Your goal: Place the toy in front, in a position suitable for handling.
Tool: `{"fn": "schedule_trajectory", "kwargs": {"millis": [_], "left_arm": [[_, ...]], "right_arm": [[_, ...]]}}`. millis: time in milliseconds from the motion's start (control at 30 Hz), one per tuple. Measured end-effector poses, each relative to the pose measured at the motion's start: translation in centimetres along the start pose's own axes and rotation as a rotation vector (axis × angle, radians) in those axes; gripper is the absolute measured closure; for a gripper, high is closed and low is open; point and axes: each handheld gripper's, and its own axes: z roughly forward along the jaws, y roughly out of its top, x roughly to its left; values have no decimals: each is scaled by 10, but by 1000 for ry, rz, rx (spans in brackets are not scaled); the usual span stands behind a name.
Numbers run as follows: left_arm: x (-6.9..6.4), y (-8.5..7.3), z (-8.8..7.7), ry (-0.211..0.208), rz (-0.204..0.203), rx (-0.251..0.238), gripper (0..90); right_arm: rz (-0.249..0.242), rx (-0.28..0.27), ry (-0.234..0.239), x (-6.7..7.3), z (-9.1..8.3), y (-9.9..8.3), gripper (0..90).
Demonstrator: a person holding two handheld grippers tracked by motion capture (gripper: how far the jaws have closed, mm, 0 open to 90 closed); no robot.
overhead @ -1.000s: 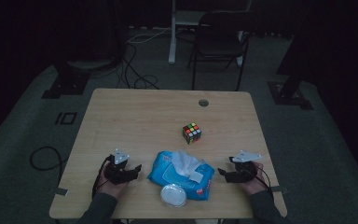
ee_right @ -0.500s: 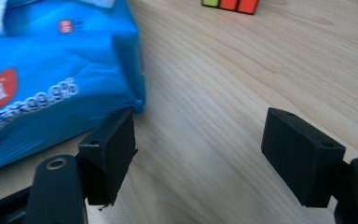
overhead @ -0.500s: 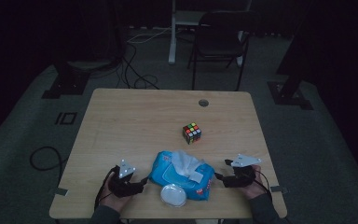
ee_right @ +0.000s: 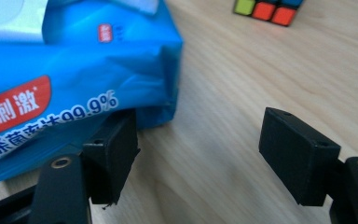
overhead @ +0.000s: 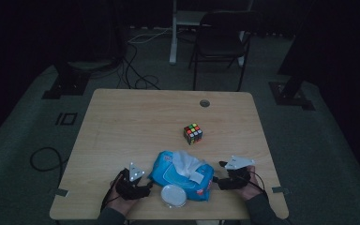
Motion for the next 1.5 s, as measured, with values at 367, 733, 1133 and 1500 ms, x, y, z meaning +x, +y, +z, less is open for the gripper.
{"fn": "schedule_trajectory", "kwargs": {"millis": [367,733,1133,1500], "left_arm": [[28,14,10,80,-37,7,375],[56,33,28,115,-64,7,376],[55,33,17,136,-72,-14,380],[64,22,-10,155,-118,-46,375]], "right_arm": [[-74,4,15,17,17,17,345],[-149,0,101,35,23,28,400],[-127,-56,171,31,16,32,497],[-116,-86,179,39,30,45,555]]}}
